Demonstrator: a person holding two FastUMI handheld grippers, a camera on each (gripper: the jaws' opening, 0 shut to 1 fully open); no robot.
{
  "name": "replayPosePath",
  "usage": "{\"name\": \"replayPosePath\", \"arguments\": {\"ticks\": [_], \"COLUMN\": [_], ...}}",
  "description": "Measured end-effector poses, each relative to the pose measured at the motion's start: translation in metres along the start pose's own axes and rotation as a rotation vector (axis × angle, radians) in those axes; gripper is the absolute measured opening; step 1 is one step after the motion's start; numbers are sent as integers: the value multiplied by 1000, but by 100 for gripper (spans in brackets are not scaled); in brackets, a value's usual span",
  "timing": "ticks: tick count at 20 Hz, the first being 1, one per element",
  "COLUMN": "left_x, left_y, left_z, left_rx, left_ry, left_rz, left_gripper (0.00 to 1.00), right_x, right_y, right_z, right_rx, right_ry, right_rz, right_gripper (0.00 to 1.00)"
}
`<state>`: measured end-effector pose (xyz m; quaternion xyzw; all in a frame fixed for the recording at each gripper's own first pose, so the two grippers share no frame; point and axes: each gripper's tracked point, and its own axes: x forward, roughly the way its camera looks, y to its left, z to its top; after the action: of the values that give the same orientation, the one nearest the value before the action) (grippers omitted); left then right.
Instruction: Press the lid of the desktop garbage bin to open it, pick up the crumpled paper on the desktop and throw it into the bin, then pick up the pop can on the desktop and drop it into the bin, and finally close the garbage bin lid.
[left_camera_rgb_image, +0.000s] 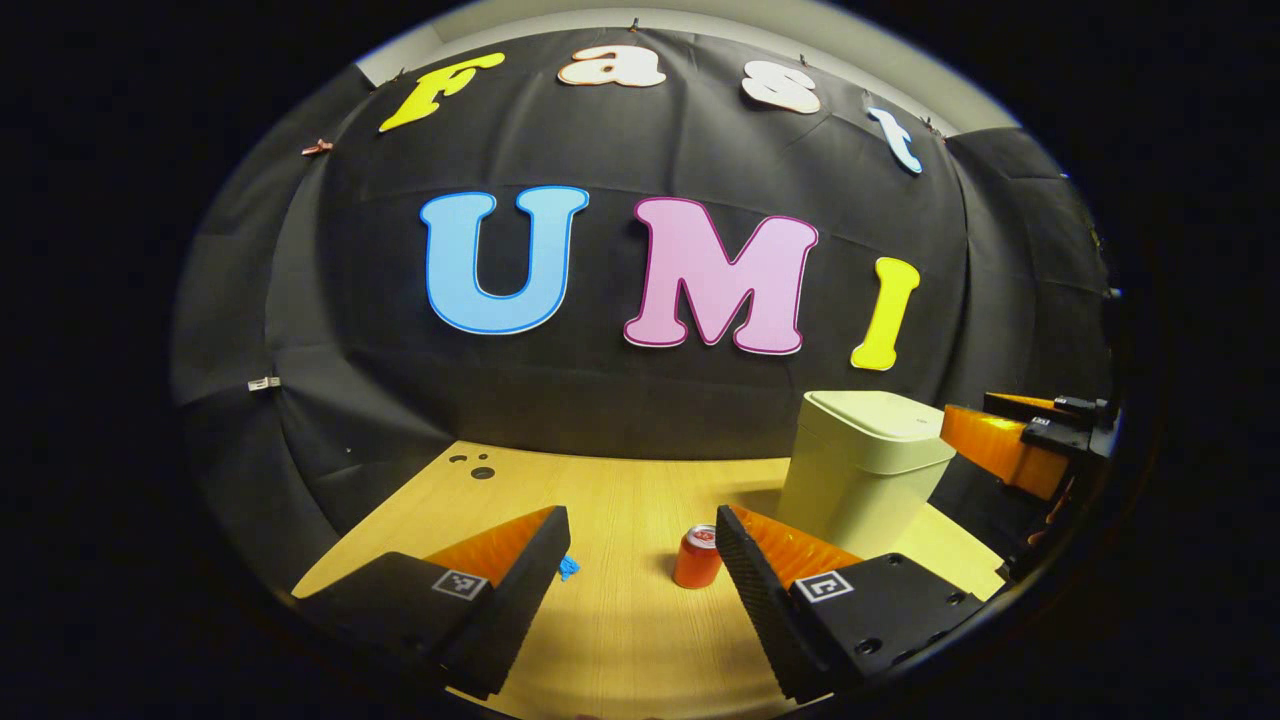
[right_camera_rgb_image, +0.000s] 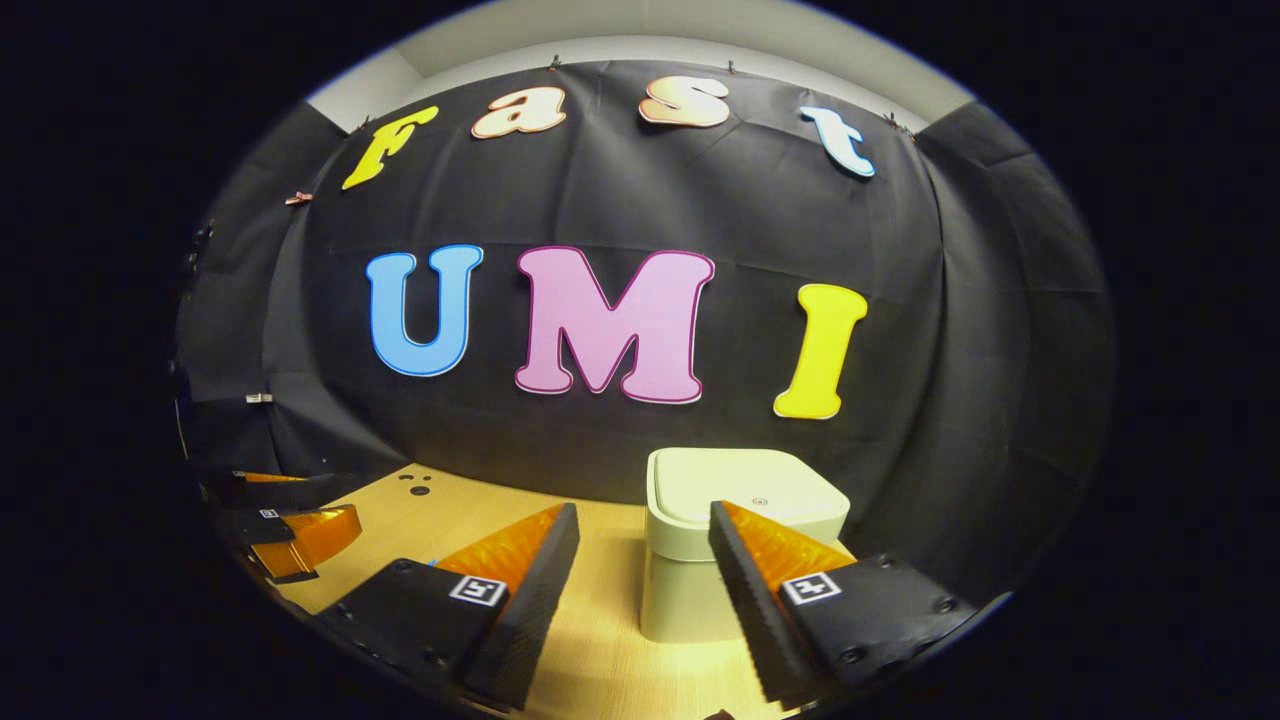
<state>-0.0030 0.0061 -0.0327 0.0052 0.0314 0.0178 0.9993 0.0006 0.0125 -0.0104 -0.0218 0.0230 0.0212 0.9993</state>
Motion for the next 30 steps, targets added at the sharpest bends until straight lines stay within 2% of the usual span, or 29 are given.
{"name": "replayPosePath", "arguments": {"ticks": [3,5,7,9,11,12,13,18,23,25,30], "left_x": [1,3,4,5,6,7,7,10,15,15,19], "left_y": [-2,-3,-3,-1,-1,-1,-1,-3,-5,-5,-4], "left_z": [2,3,2,1,3,2,3,0,-2,-3,-7], "left_rx": [9,13,17,24,29,31,33,34,28,28,24], "left_ry": [-1,-5,-3,0,-2,-3,-1,4,15,18,30], "left_rz": [-9,-14,-17,-15,-16,-17,-17,-22,-22,-22,-16], "left_gripper": [96,96,96,96,96,96,96,96,96,96,96], "right_x": [3,4,6,8,11,12,12,20,23,28,48], "right_y": [1,2,0,-6,-8,-8,-7,5,18,11,-13], "right_z": [-5,-5,-4,-1,-3,-4,-7,-7,3,7,16], "right_rx": [-12,-8,-10,-8,-2,-1,0,8,-49,-50,-21], "right_ry": [20,22,21,12,17,22,31,37,23,17,20], "right_rz": [-3,-3,-18,-37,-48,-47,-43,21,125,128,70], "right_gripper": [58,46,42,24,11,8,5,6,5,5,5]}}
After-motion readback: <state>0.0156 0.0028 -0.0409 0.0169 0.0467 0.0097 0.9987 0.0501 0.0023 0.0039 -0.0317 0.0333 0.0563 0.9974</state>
